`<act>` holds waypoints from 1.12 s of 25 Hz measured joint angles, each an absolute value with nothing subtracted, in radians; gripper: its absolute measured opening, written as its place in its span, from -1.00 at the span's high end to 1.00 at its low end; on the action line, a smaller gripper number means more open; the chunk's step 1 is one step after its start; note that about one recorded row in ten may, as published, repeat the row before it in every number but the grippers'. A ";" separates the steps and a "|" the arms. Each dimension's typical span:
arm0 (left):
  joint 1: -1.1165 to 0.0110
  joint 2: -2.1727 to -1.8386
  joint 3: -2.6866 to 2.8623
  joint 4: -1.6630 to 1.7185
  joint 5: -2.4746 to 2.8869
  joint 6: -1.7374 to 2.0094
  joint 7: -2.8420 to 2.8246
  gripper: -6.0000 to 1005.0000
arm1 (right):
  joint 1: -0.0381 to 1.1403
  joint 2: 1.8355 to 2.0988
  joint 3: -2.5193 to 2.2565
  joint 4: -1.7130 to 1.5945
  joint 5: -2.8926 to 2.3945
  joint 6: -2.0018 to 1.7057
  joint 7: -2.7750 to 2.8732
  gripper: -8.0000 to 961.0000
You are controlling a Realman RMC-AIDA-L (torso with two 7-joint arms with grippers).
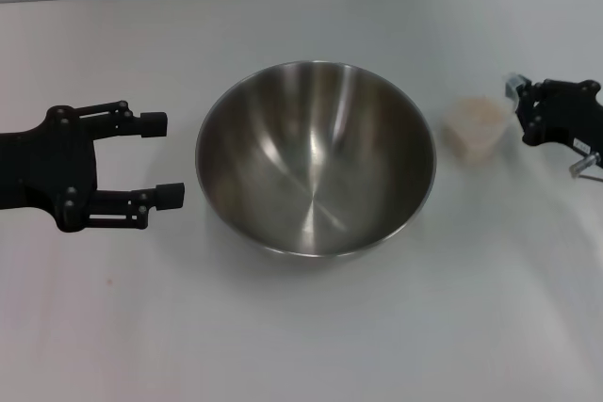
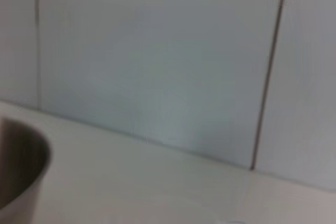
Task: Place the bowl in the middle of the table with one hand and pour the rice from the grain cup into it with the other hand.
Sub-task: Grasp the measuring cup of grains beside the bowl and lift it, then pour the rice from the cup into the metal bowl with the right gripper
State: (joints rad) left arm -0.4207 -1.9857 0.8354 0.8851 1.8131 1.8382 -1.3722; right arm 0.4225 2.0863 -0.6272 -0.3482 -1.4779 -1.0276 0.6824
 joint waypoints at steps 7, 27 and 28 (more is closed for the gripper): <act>-0.422 -1.987 0.836 0.885 1.816 1.838 -1.370 -0.69 | 0.408 2.086 -0.637 -0.342 -1.336 -1.157 0.451 0.96; -0.415 -1.995 0.792 0.878 1.811 1.847 -1.376 -0.69 | 0.455 2.086 -0.745 -0.472 -1.332 -1.390 0.092 0.96; -0.415 -1.998 0.789 0.877 1.811 1.847 -1.377 -0.69 | 0.462 2.087 -0.768 -0.478 -1.332 -1.389 0.057 0.96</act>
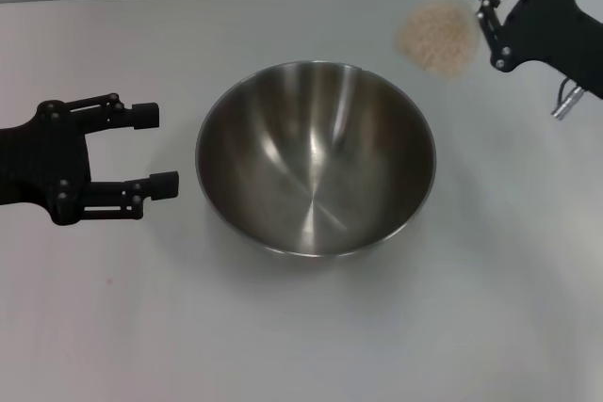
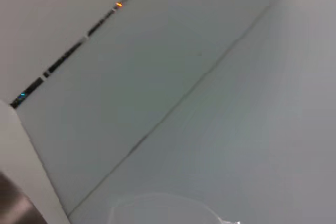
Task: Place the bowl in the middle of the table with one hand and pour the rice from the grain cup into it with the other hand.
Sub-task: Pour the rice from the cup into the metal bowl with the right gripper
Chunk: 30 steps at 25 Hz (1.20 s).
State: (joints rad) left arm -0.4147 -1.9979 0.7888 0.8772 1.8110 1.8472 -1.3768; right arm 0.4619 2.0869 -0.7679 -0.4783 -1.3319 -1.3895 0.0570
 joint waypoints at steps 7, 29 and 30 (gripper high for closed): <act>-0.414 -2.007 0.786 0.875 1.810 1.847 -1.377 -0.69 | 0.462 2.089 -0.851 -0.538 -1.331 -1.389 -0.023 0.96; -0.421 -2.041 0.744 0.883 1.782 1.847 -1.404 -0.69 | 0.444 2.092 -1.150 -0.577 -1.093 -1.301 -0.746 0.96; -0.420 -2.041 0.736 0.883 1.781 1.848 -1.404 -0.69 | 0.434 2.092 -1.192 -0.591 -1.067 -1.288 -0.785 0.96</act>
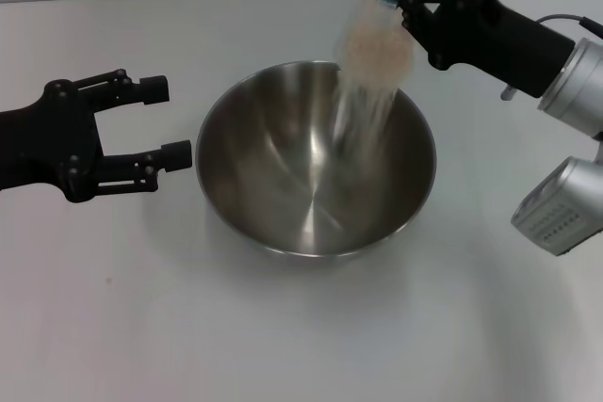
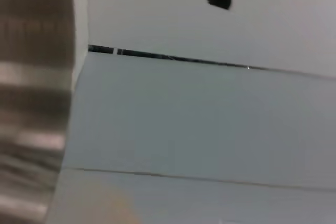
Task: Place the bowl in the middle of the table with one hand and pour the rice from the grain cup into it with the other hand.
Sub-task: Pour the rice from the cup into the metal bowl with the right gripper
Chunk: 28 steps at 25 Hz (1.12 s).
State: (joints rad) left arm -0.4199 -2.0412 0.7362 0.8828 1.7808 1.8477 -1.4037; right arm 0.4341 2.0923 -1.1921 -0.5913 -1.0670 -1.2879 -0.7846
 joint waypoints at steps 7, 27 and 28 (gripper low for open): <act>-0.418 -2.042 0.730 0.883 1.780 1.848 -1.401 -0.69 | 0.368 2.092 -1.310 -0.707 -1.054 -1.219 -0.799 0.96; -0.425 -2.041 0.730 0.884 1.773 1.850 -1.395 -0.69 | 0.300 2.092 -1.437 -0.818 -1.005 -1.130 -0.809 0.96; -0.425 -2.041 0.730 0.884 1.773 1.850 -1.395 -0.69 | 0.300 2.092 -1.437 -0.818 -1.005 -1.130 -0.809 0.96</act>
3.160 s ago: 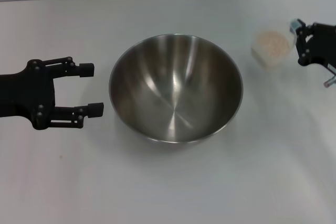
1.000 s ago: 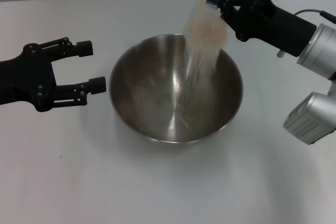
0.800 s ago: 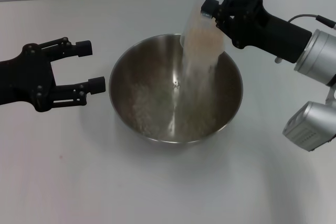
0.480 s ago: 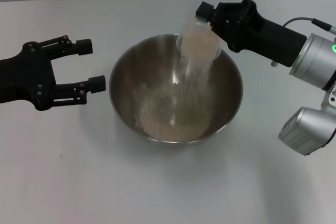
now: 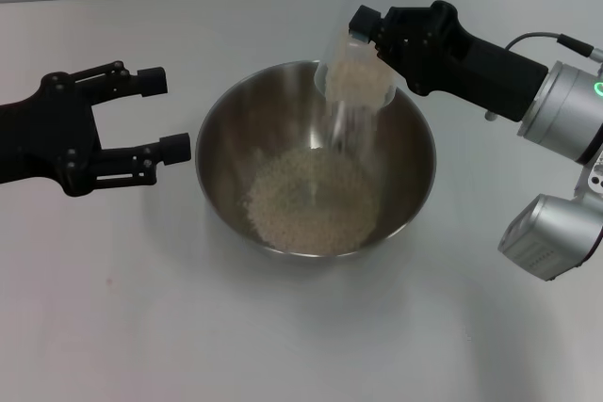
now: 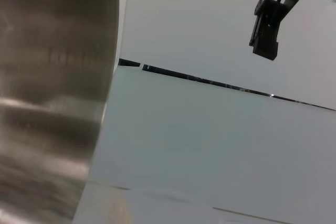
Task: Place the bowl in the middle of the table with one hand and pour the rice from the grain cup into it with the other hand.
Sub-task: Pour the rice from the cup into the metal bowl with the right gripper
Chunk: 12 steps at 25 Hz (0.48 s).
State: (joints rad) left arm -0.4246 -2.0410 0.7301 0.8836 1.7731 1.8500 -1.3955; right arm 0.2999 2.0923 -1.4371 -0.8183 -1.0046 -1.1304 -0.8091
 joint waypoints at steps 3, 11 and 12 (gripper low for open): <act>-0.423 -2.041 0.730 0.884 1.771 1.850 -1.397 -0.69 | 0.294 2.092 -1.438 -0.826 -1.005 -1.130 -0.854 0.96; -0.425 -2.042 0.730 0.887 1.770 1.850 -1.397 -0.69 | 0.252 2.092 -1.464 -0.889 -1.004 -1.129 -0.953 0.96; -0.426 -2.043 0.730 0.892 1.770 1.850 -1.398 -0.69 | 0.237 2.092 -1.477 -0.913 -1.004 -1.128 -0.973 0.96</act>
State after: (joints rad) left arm -0.4265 -2.0427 0.7301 0.8921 1.7699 1.8498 -1.3975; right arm 0.2367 2.0923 -1.4769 -0.9132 -1.0035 -1.1282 -0.9730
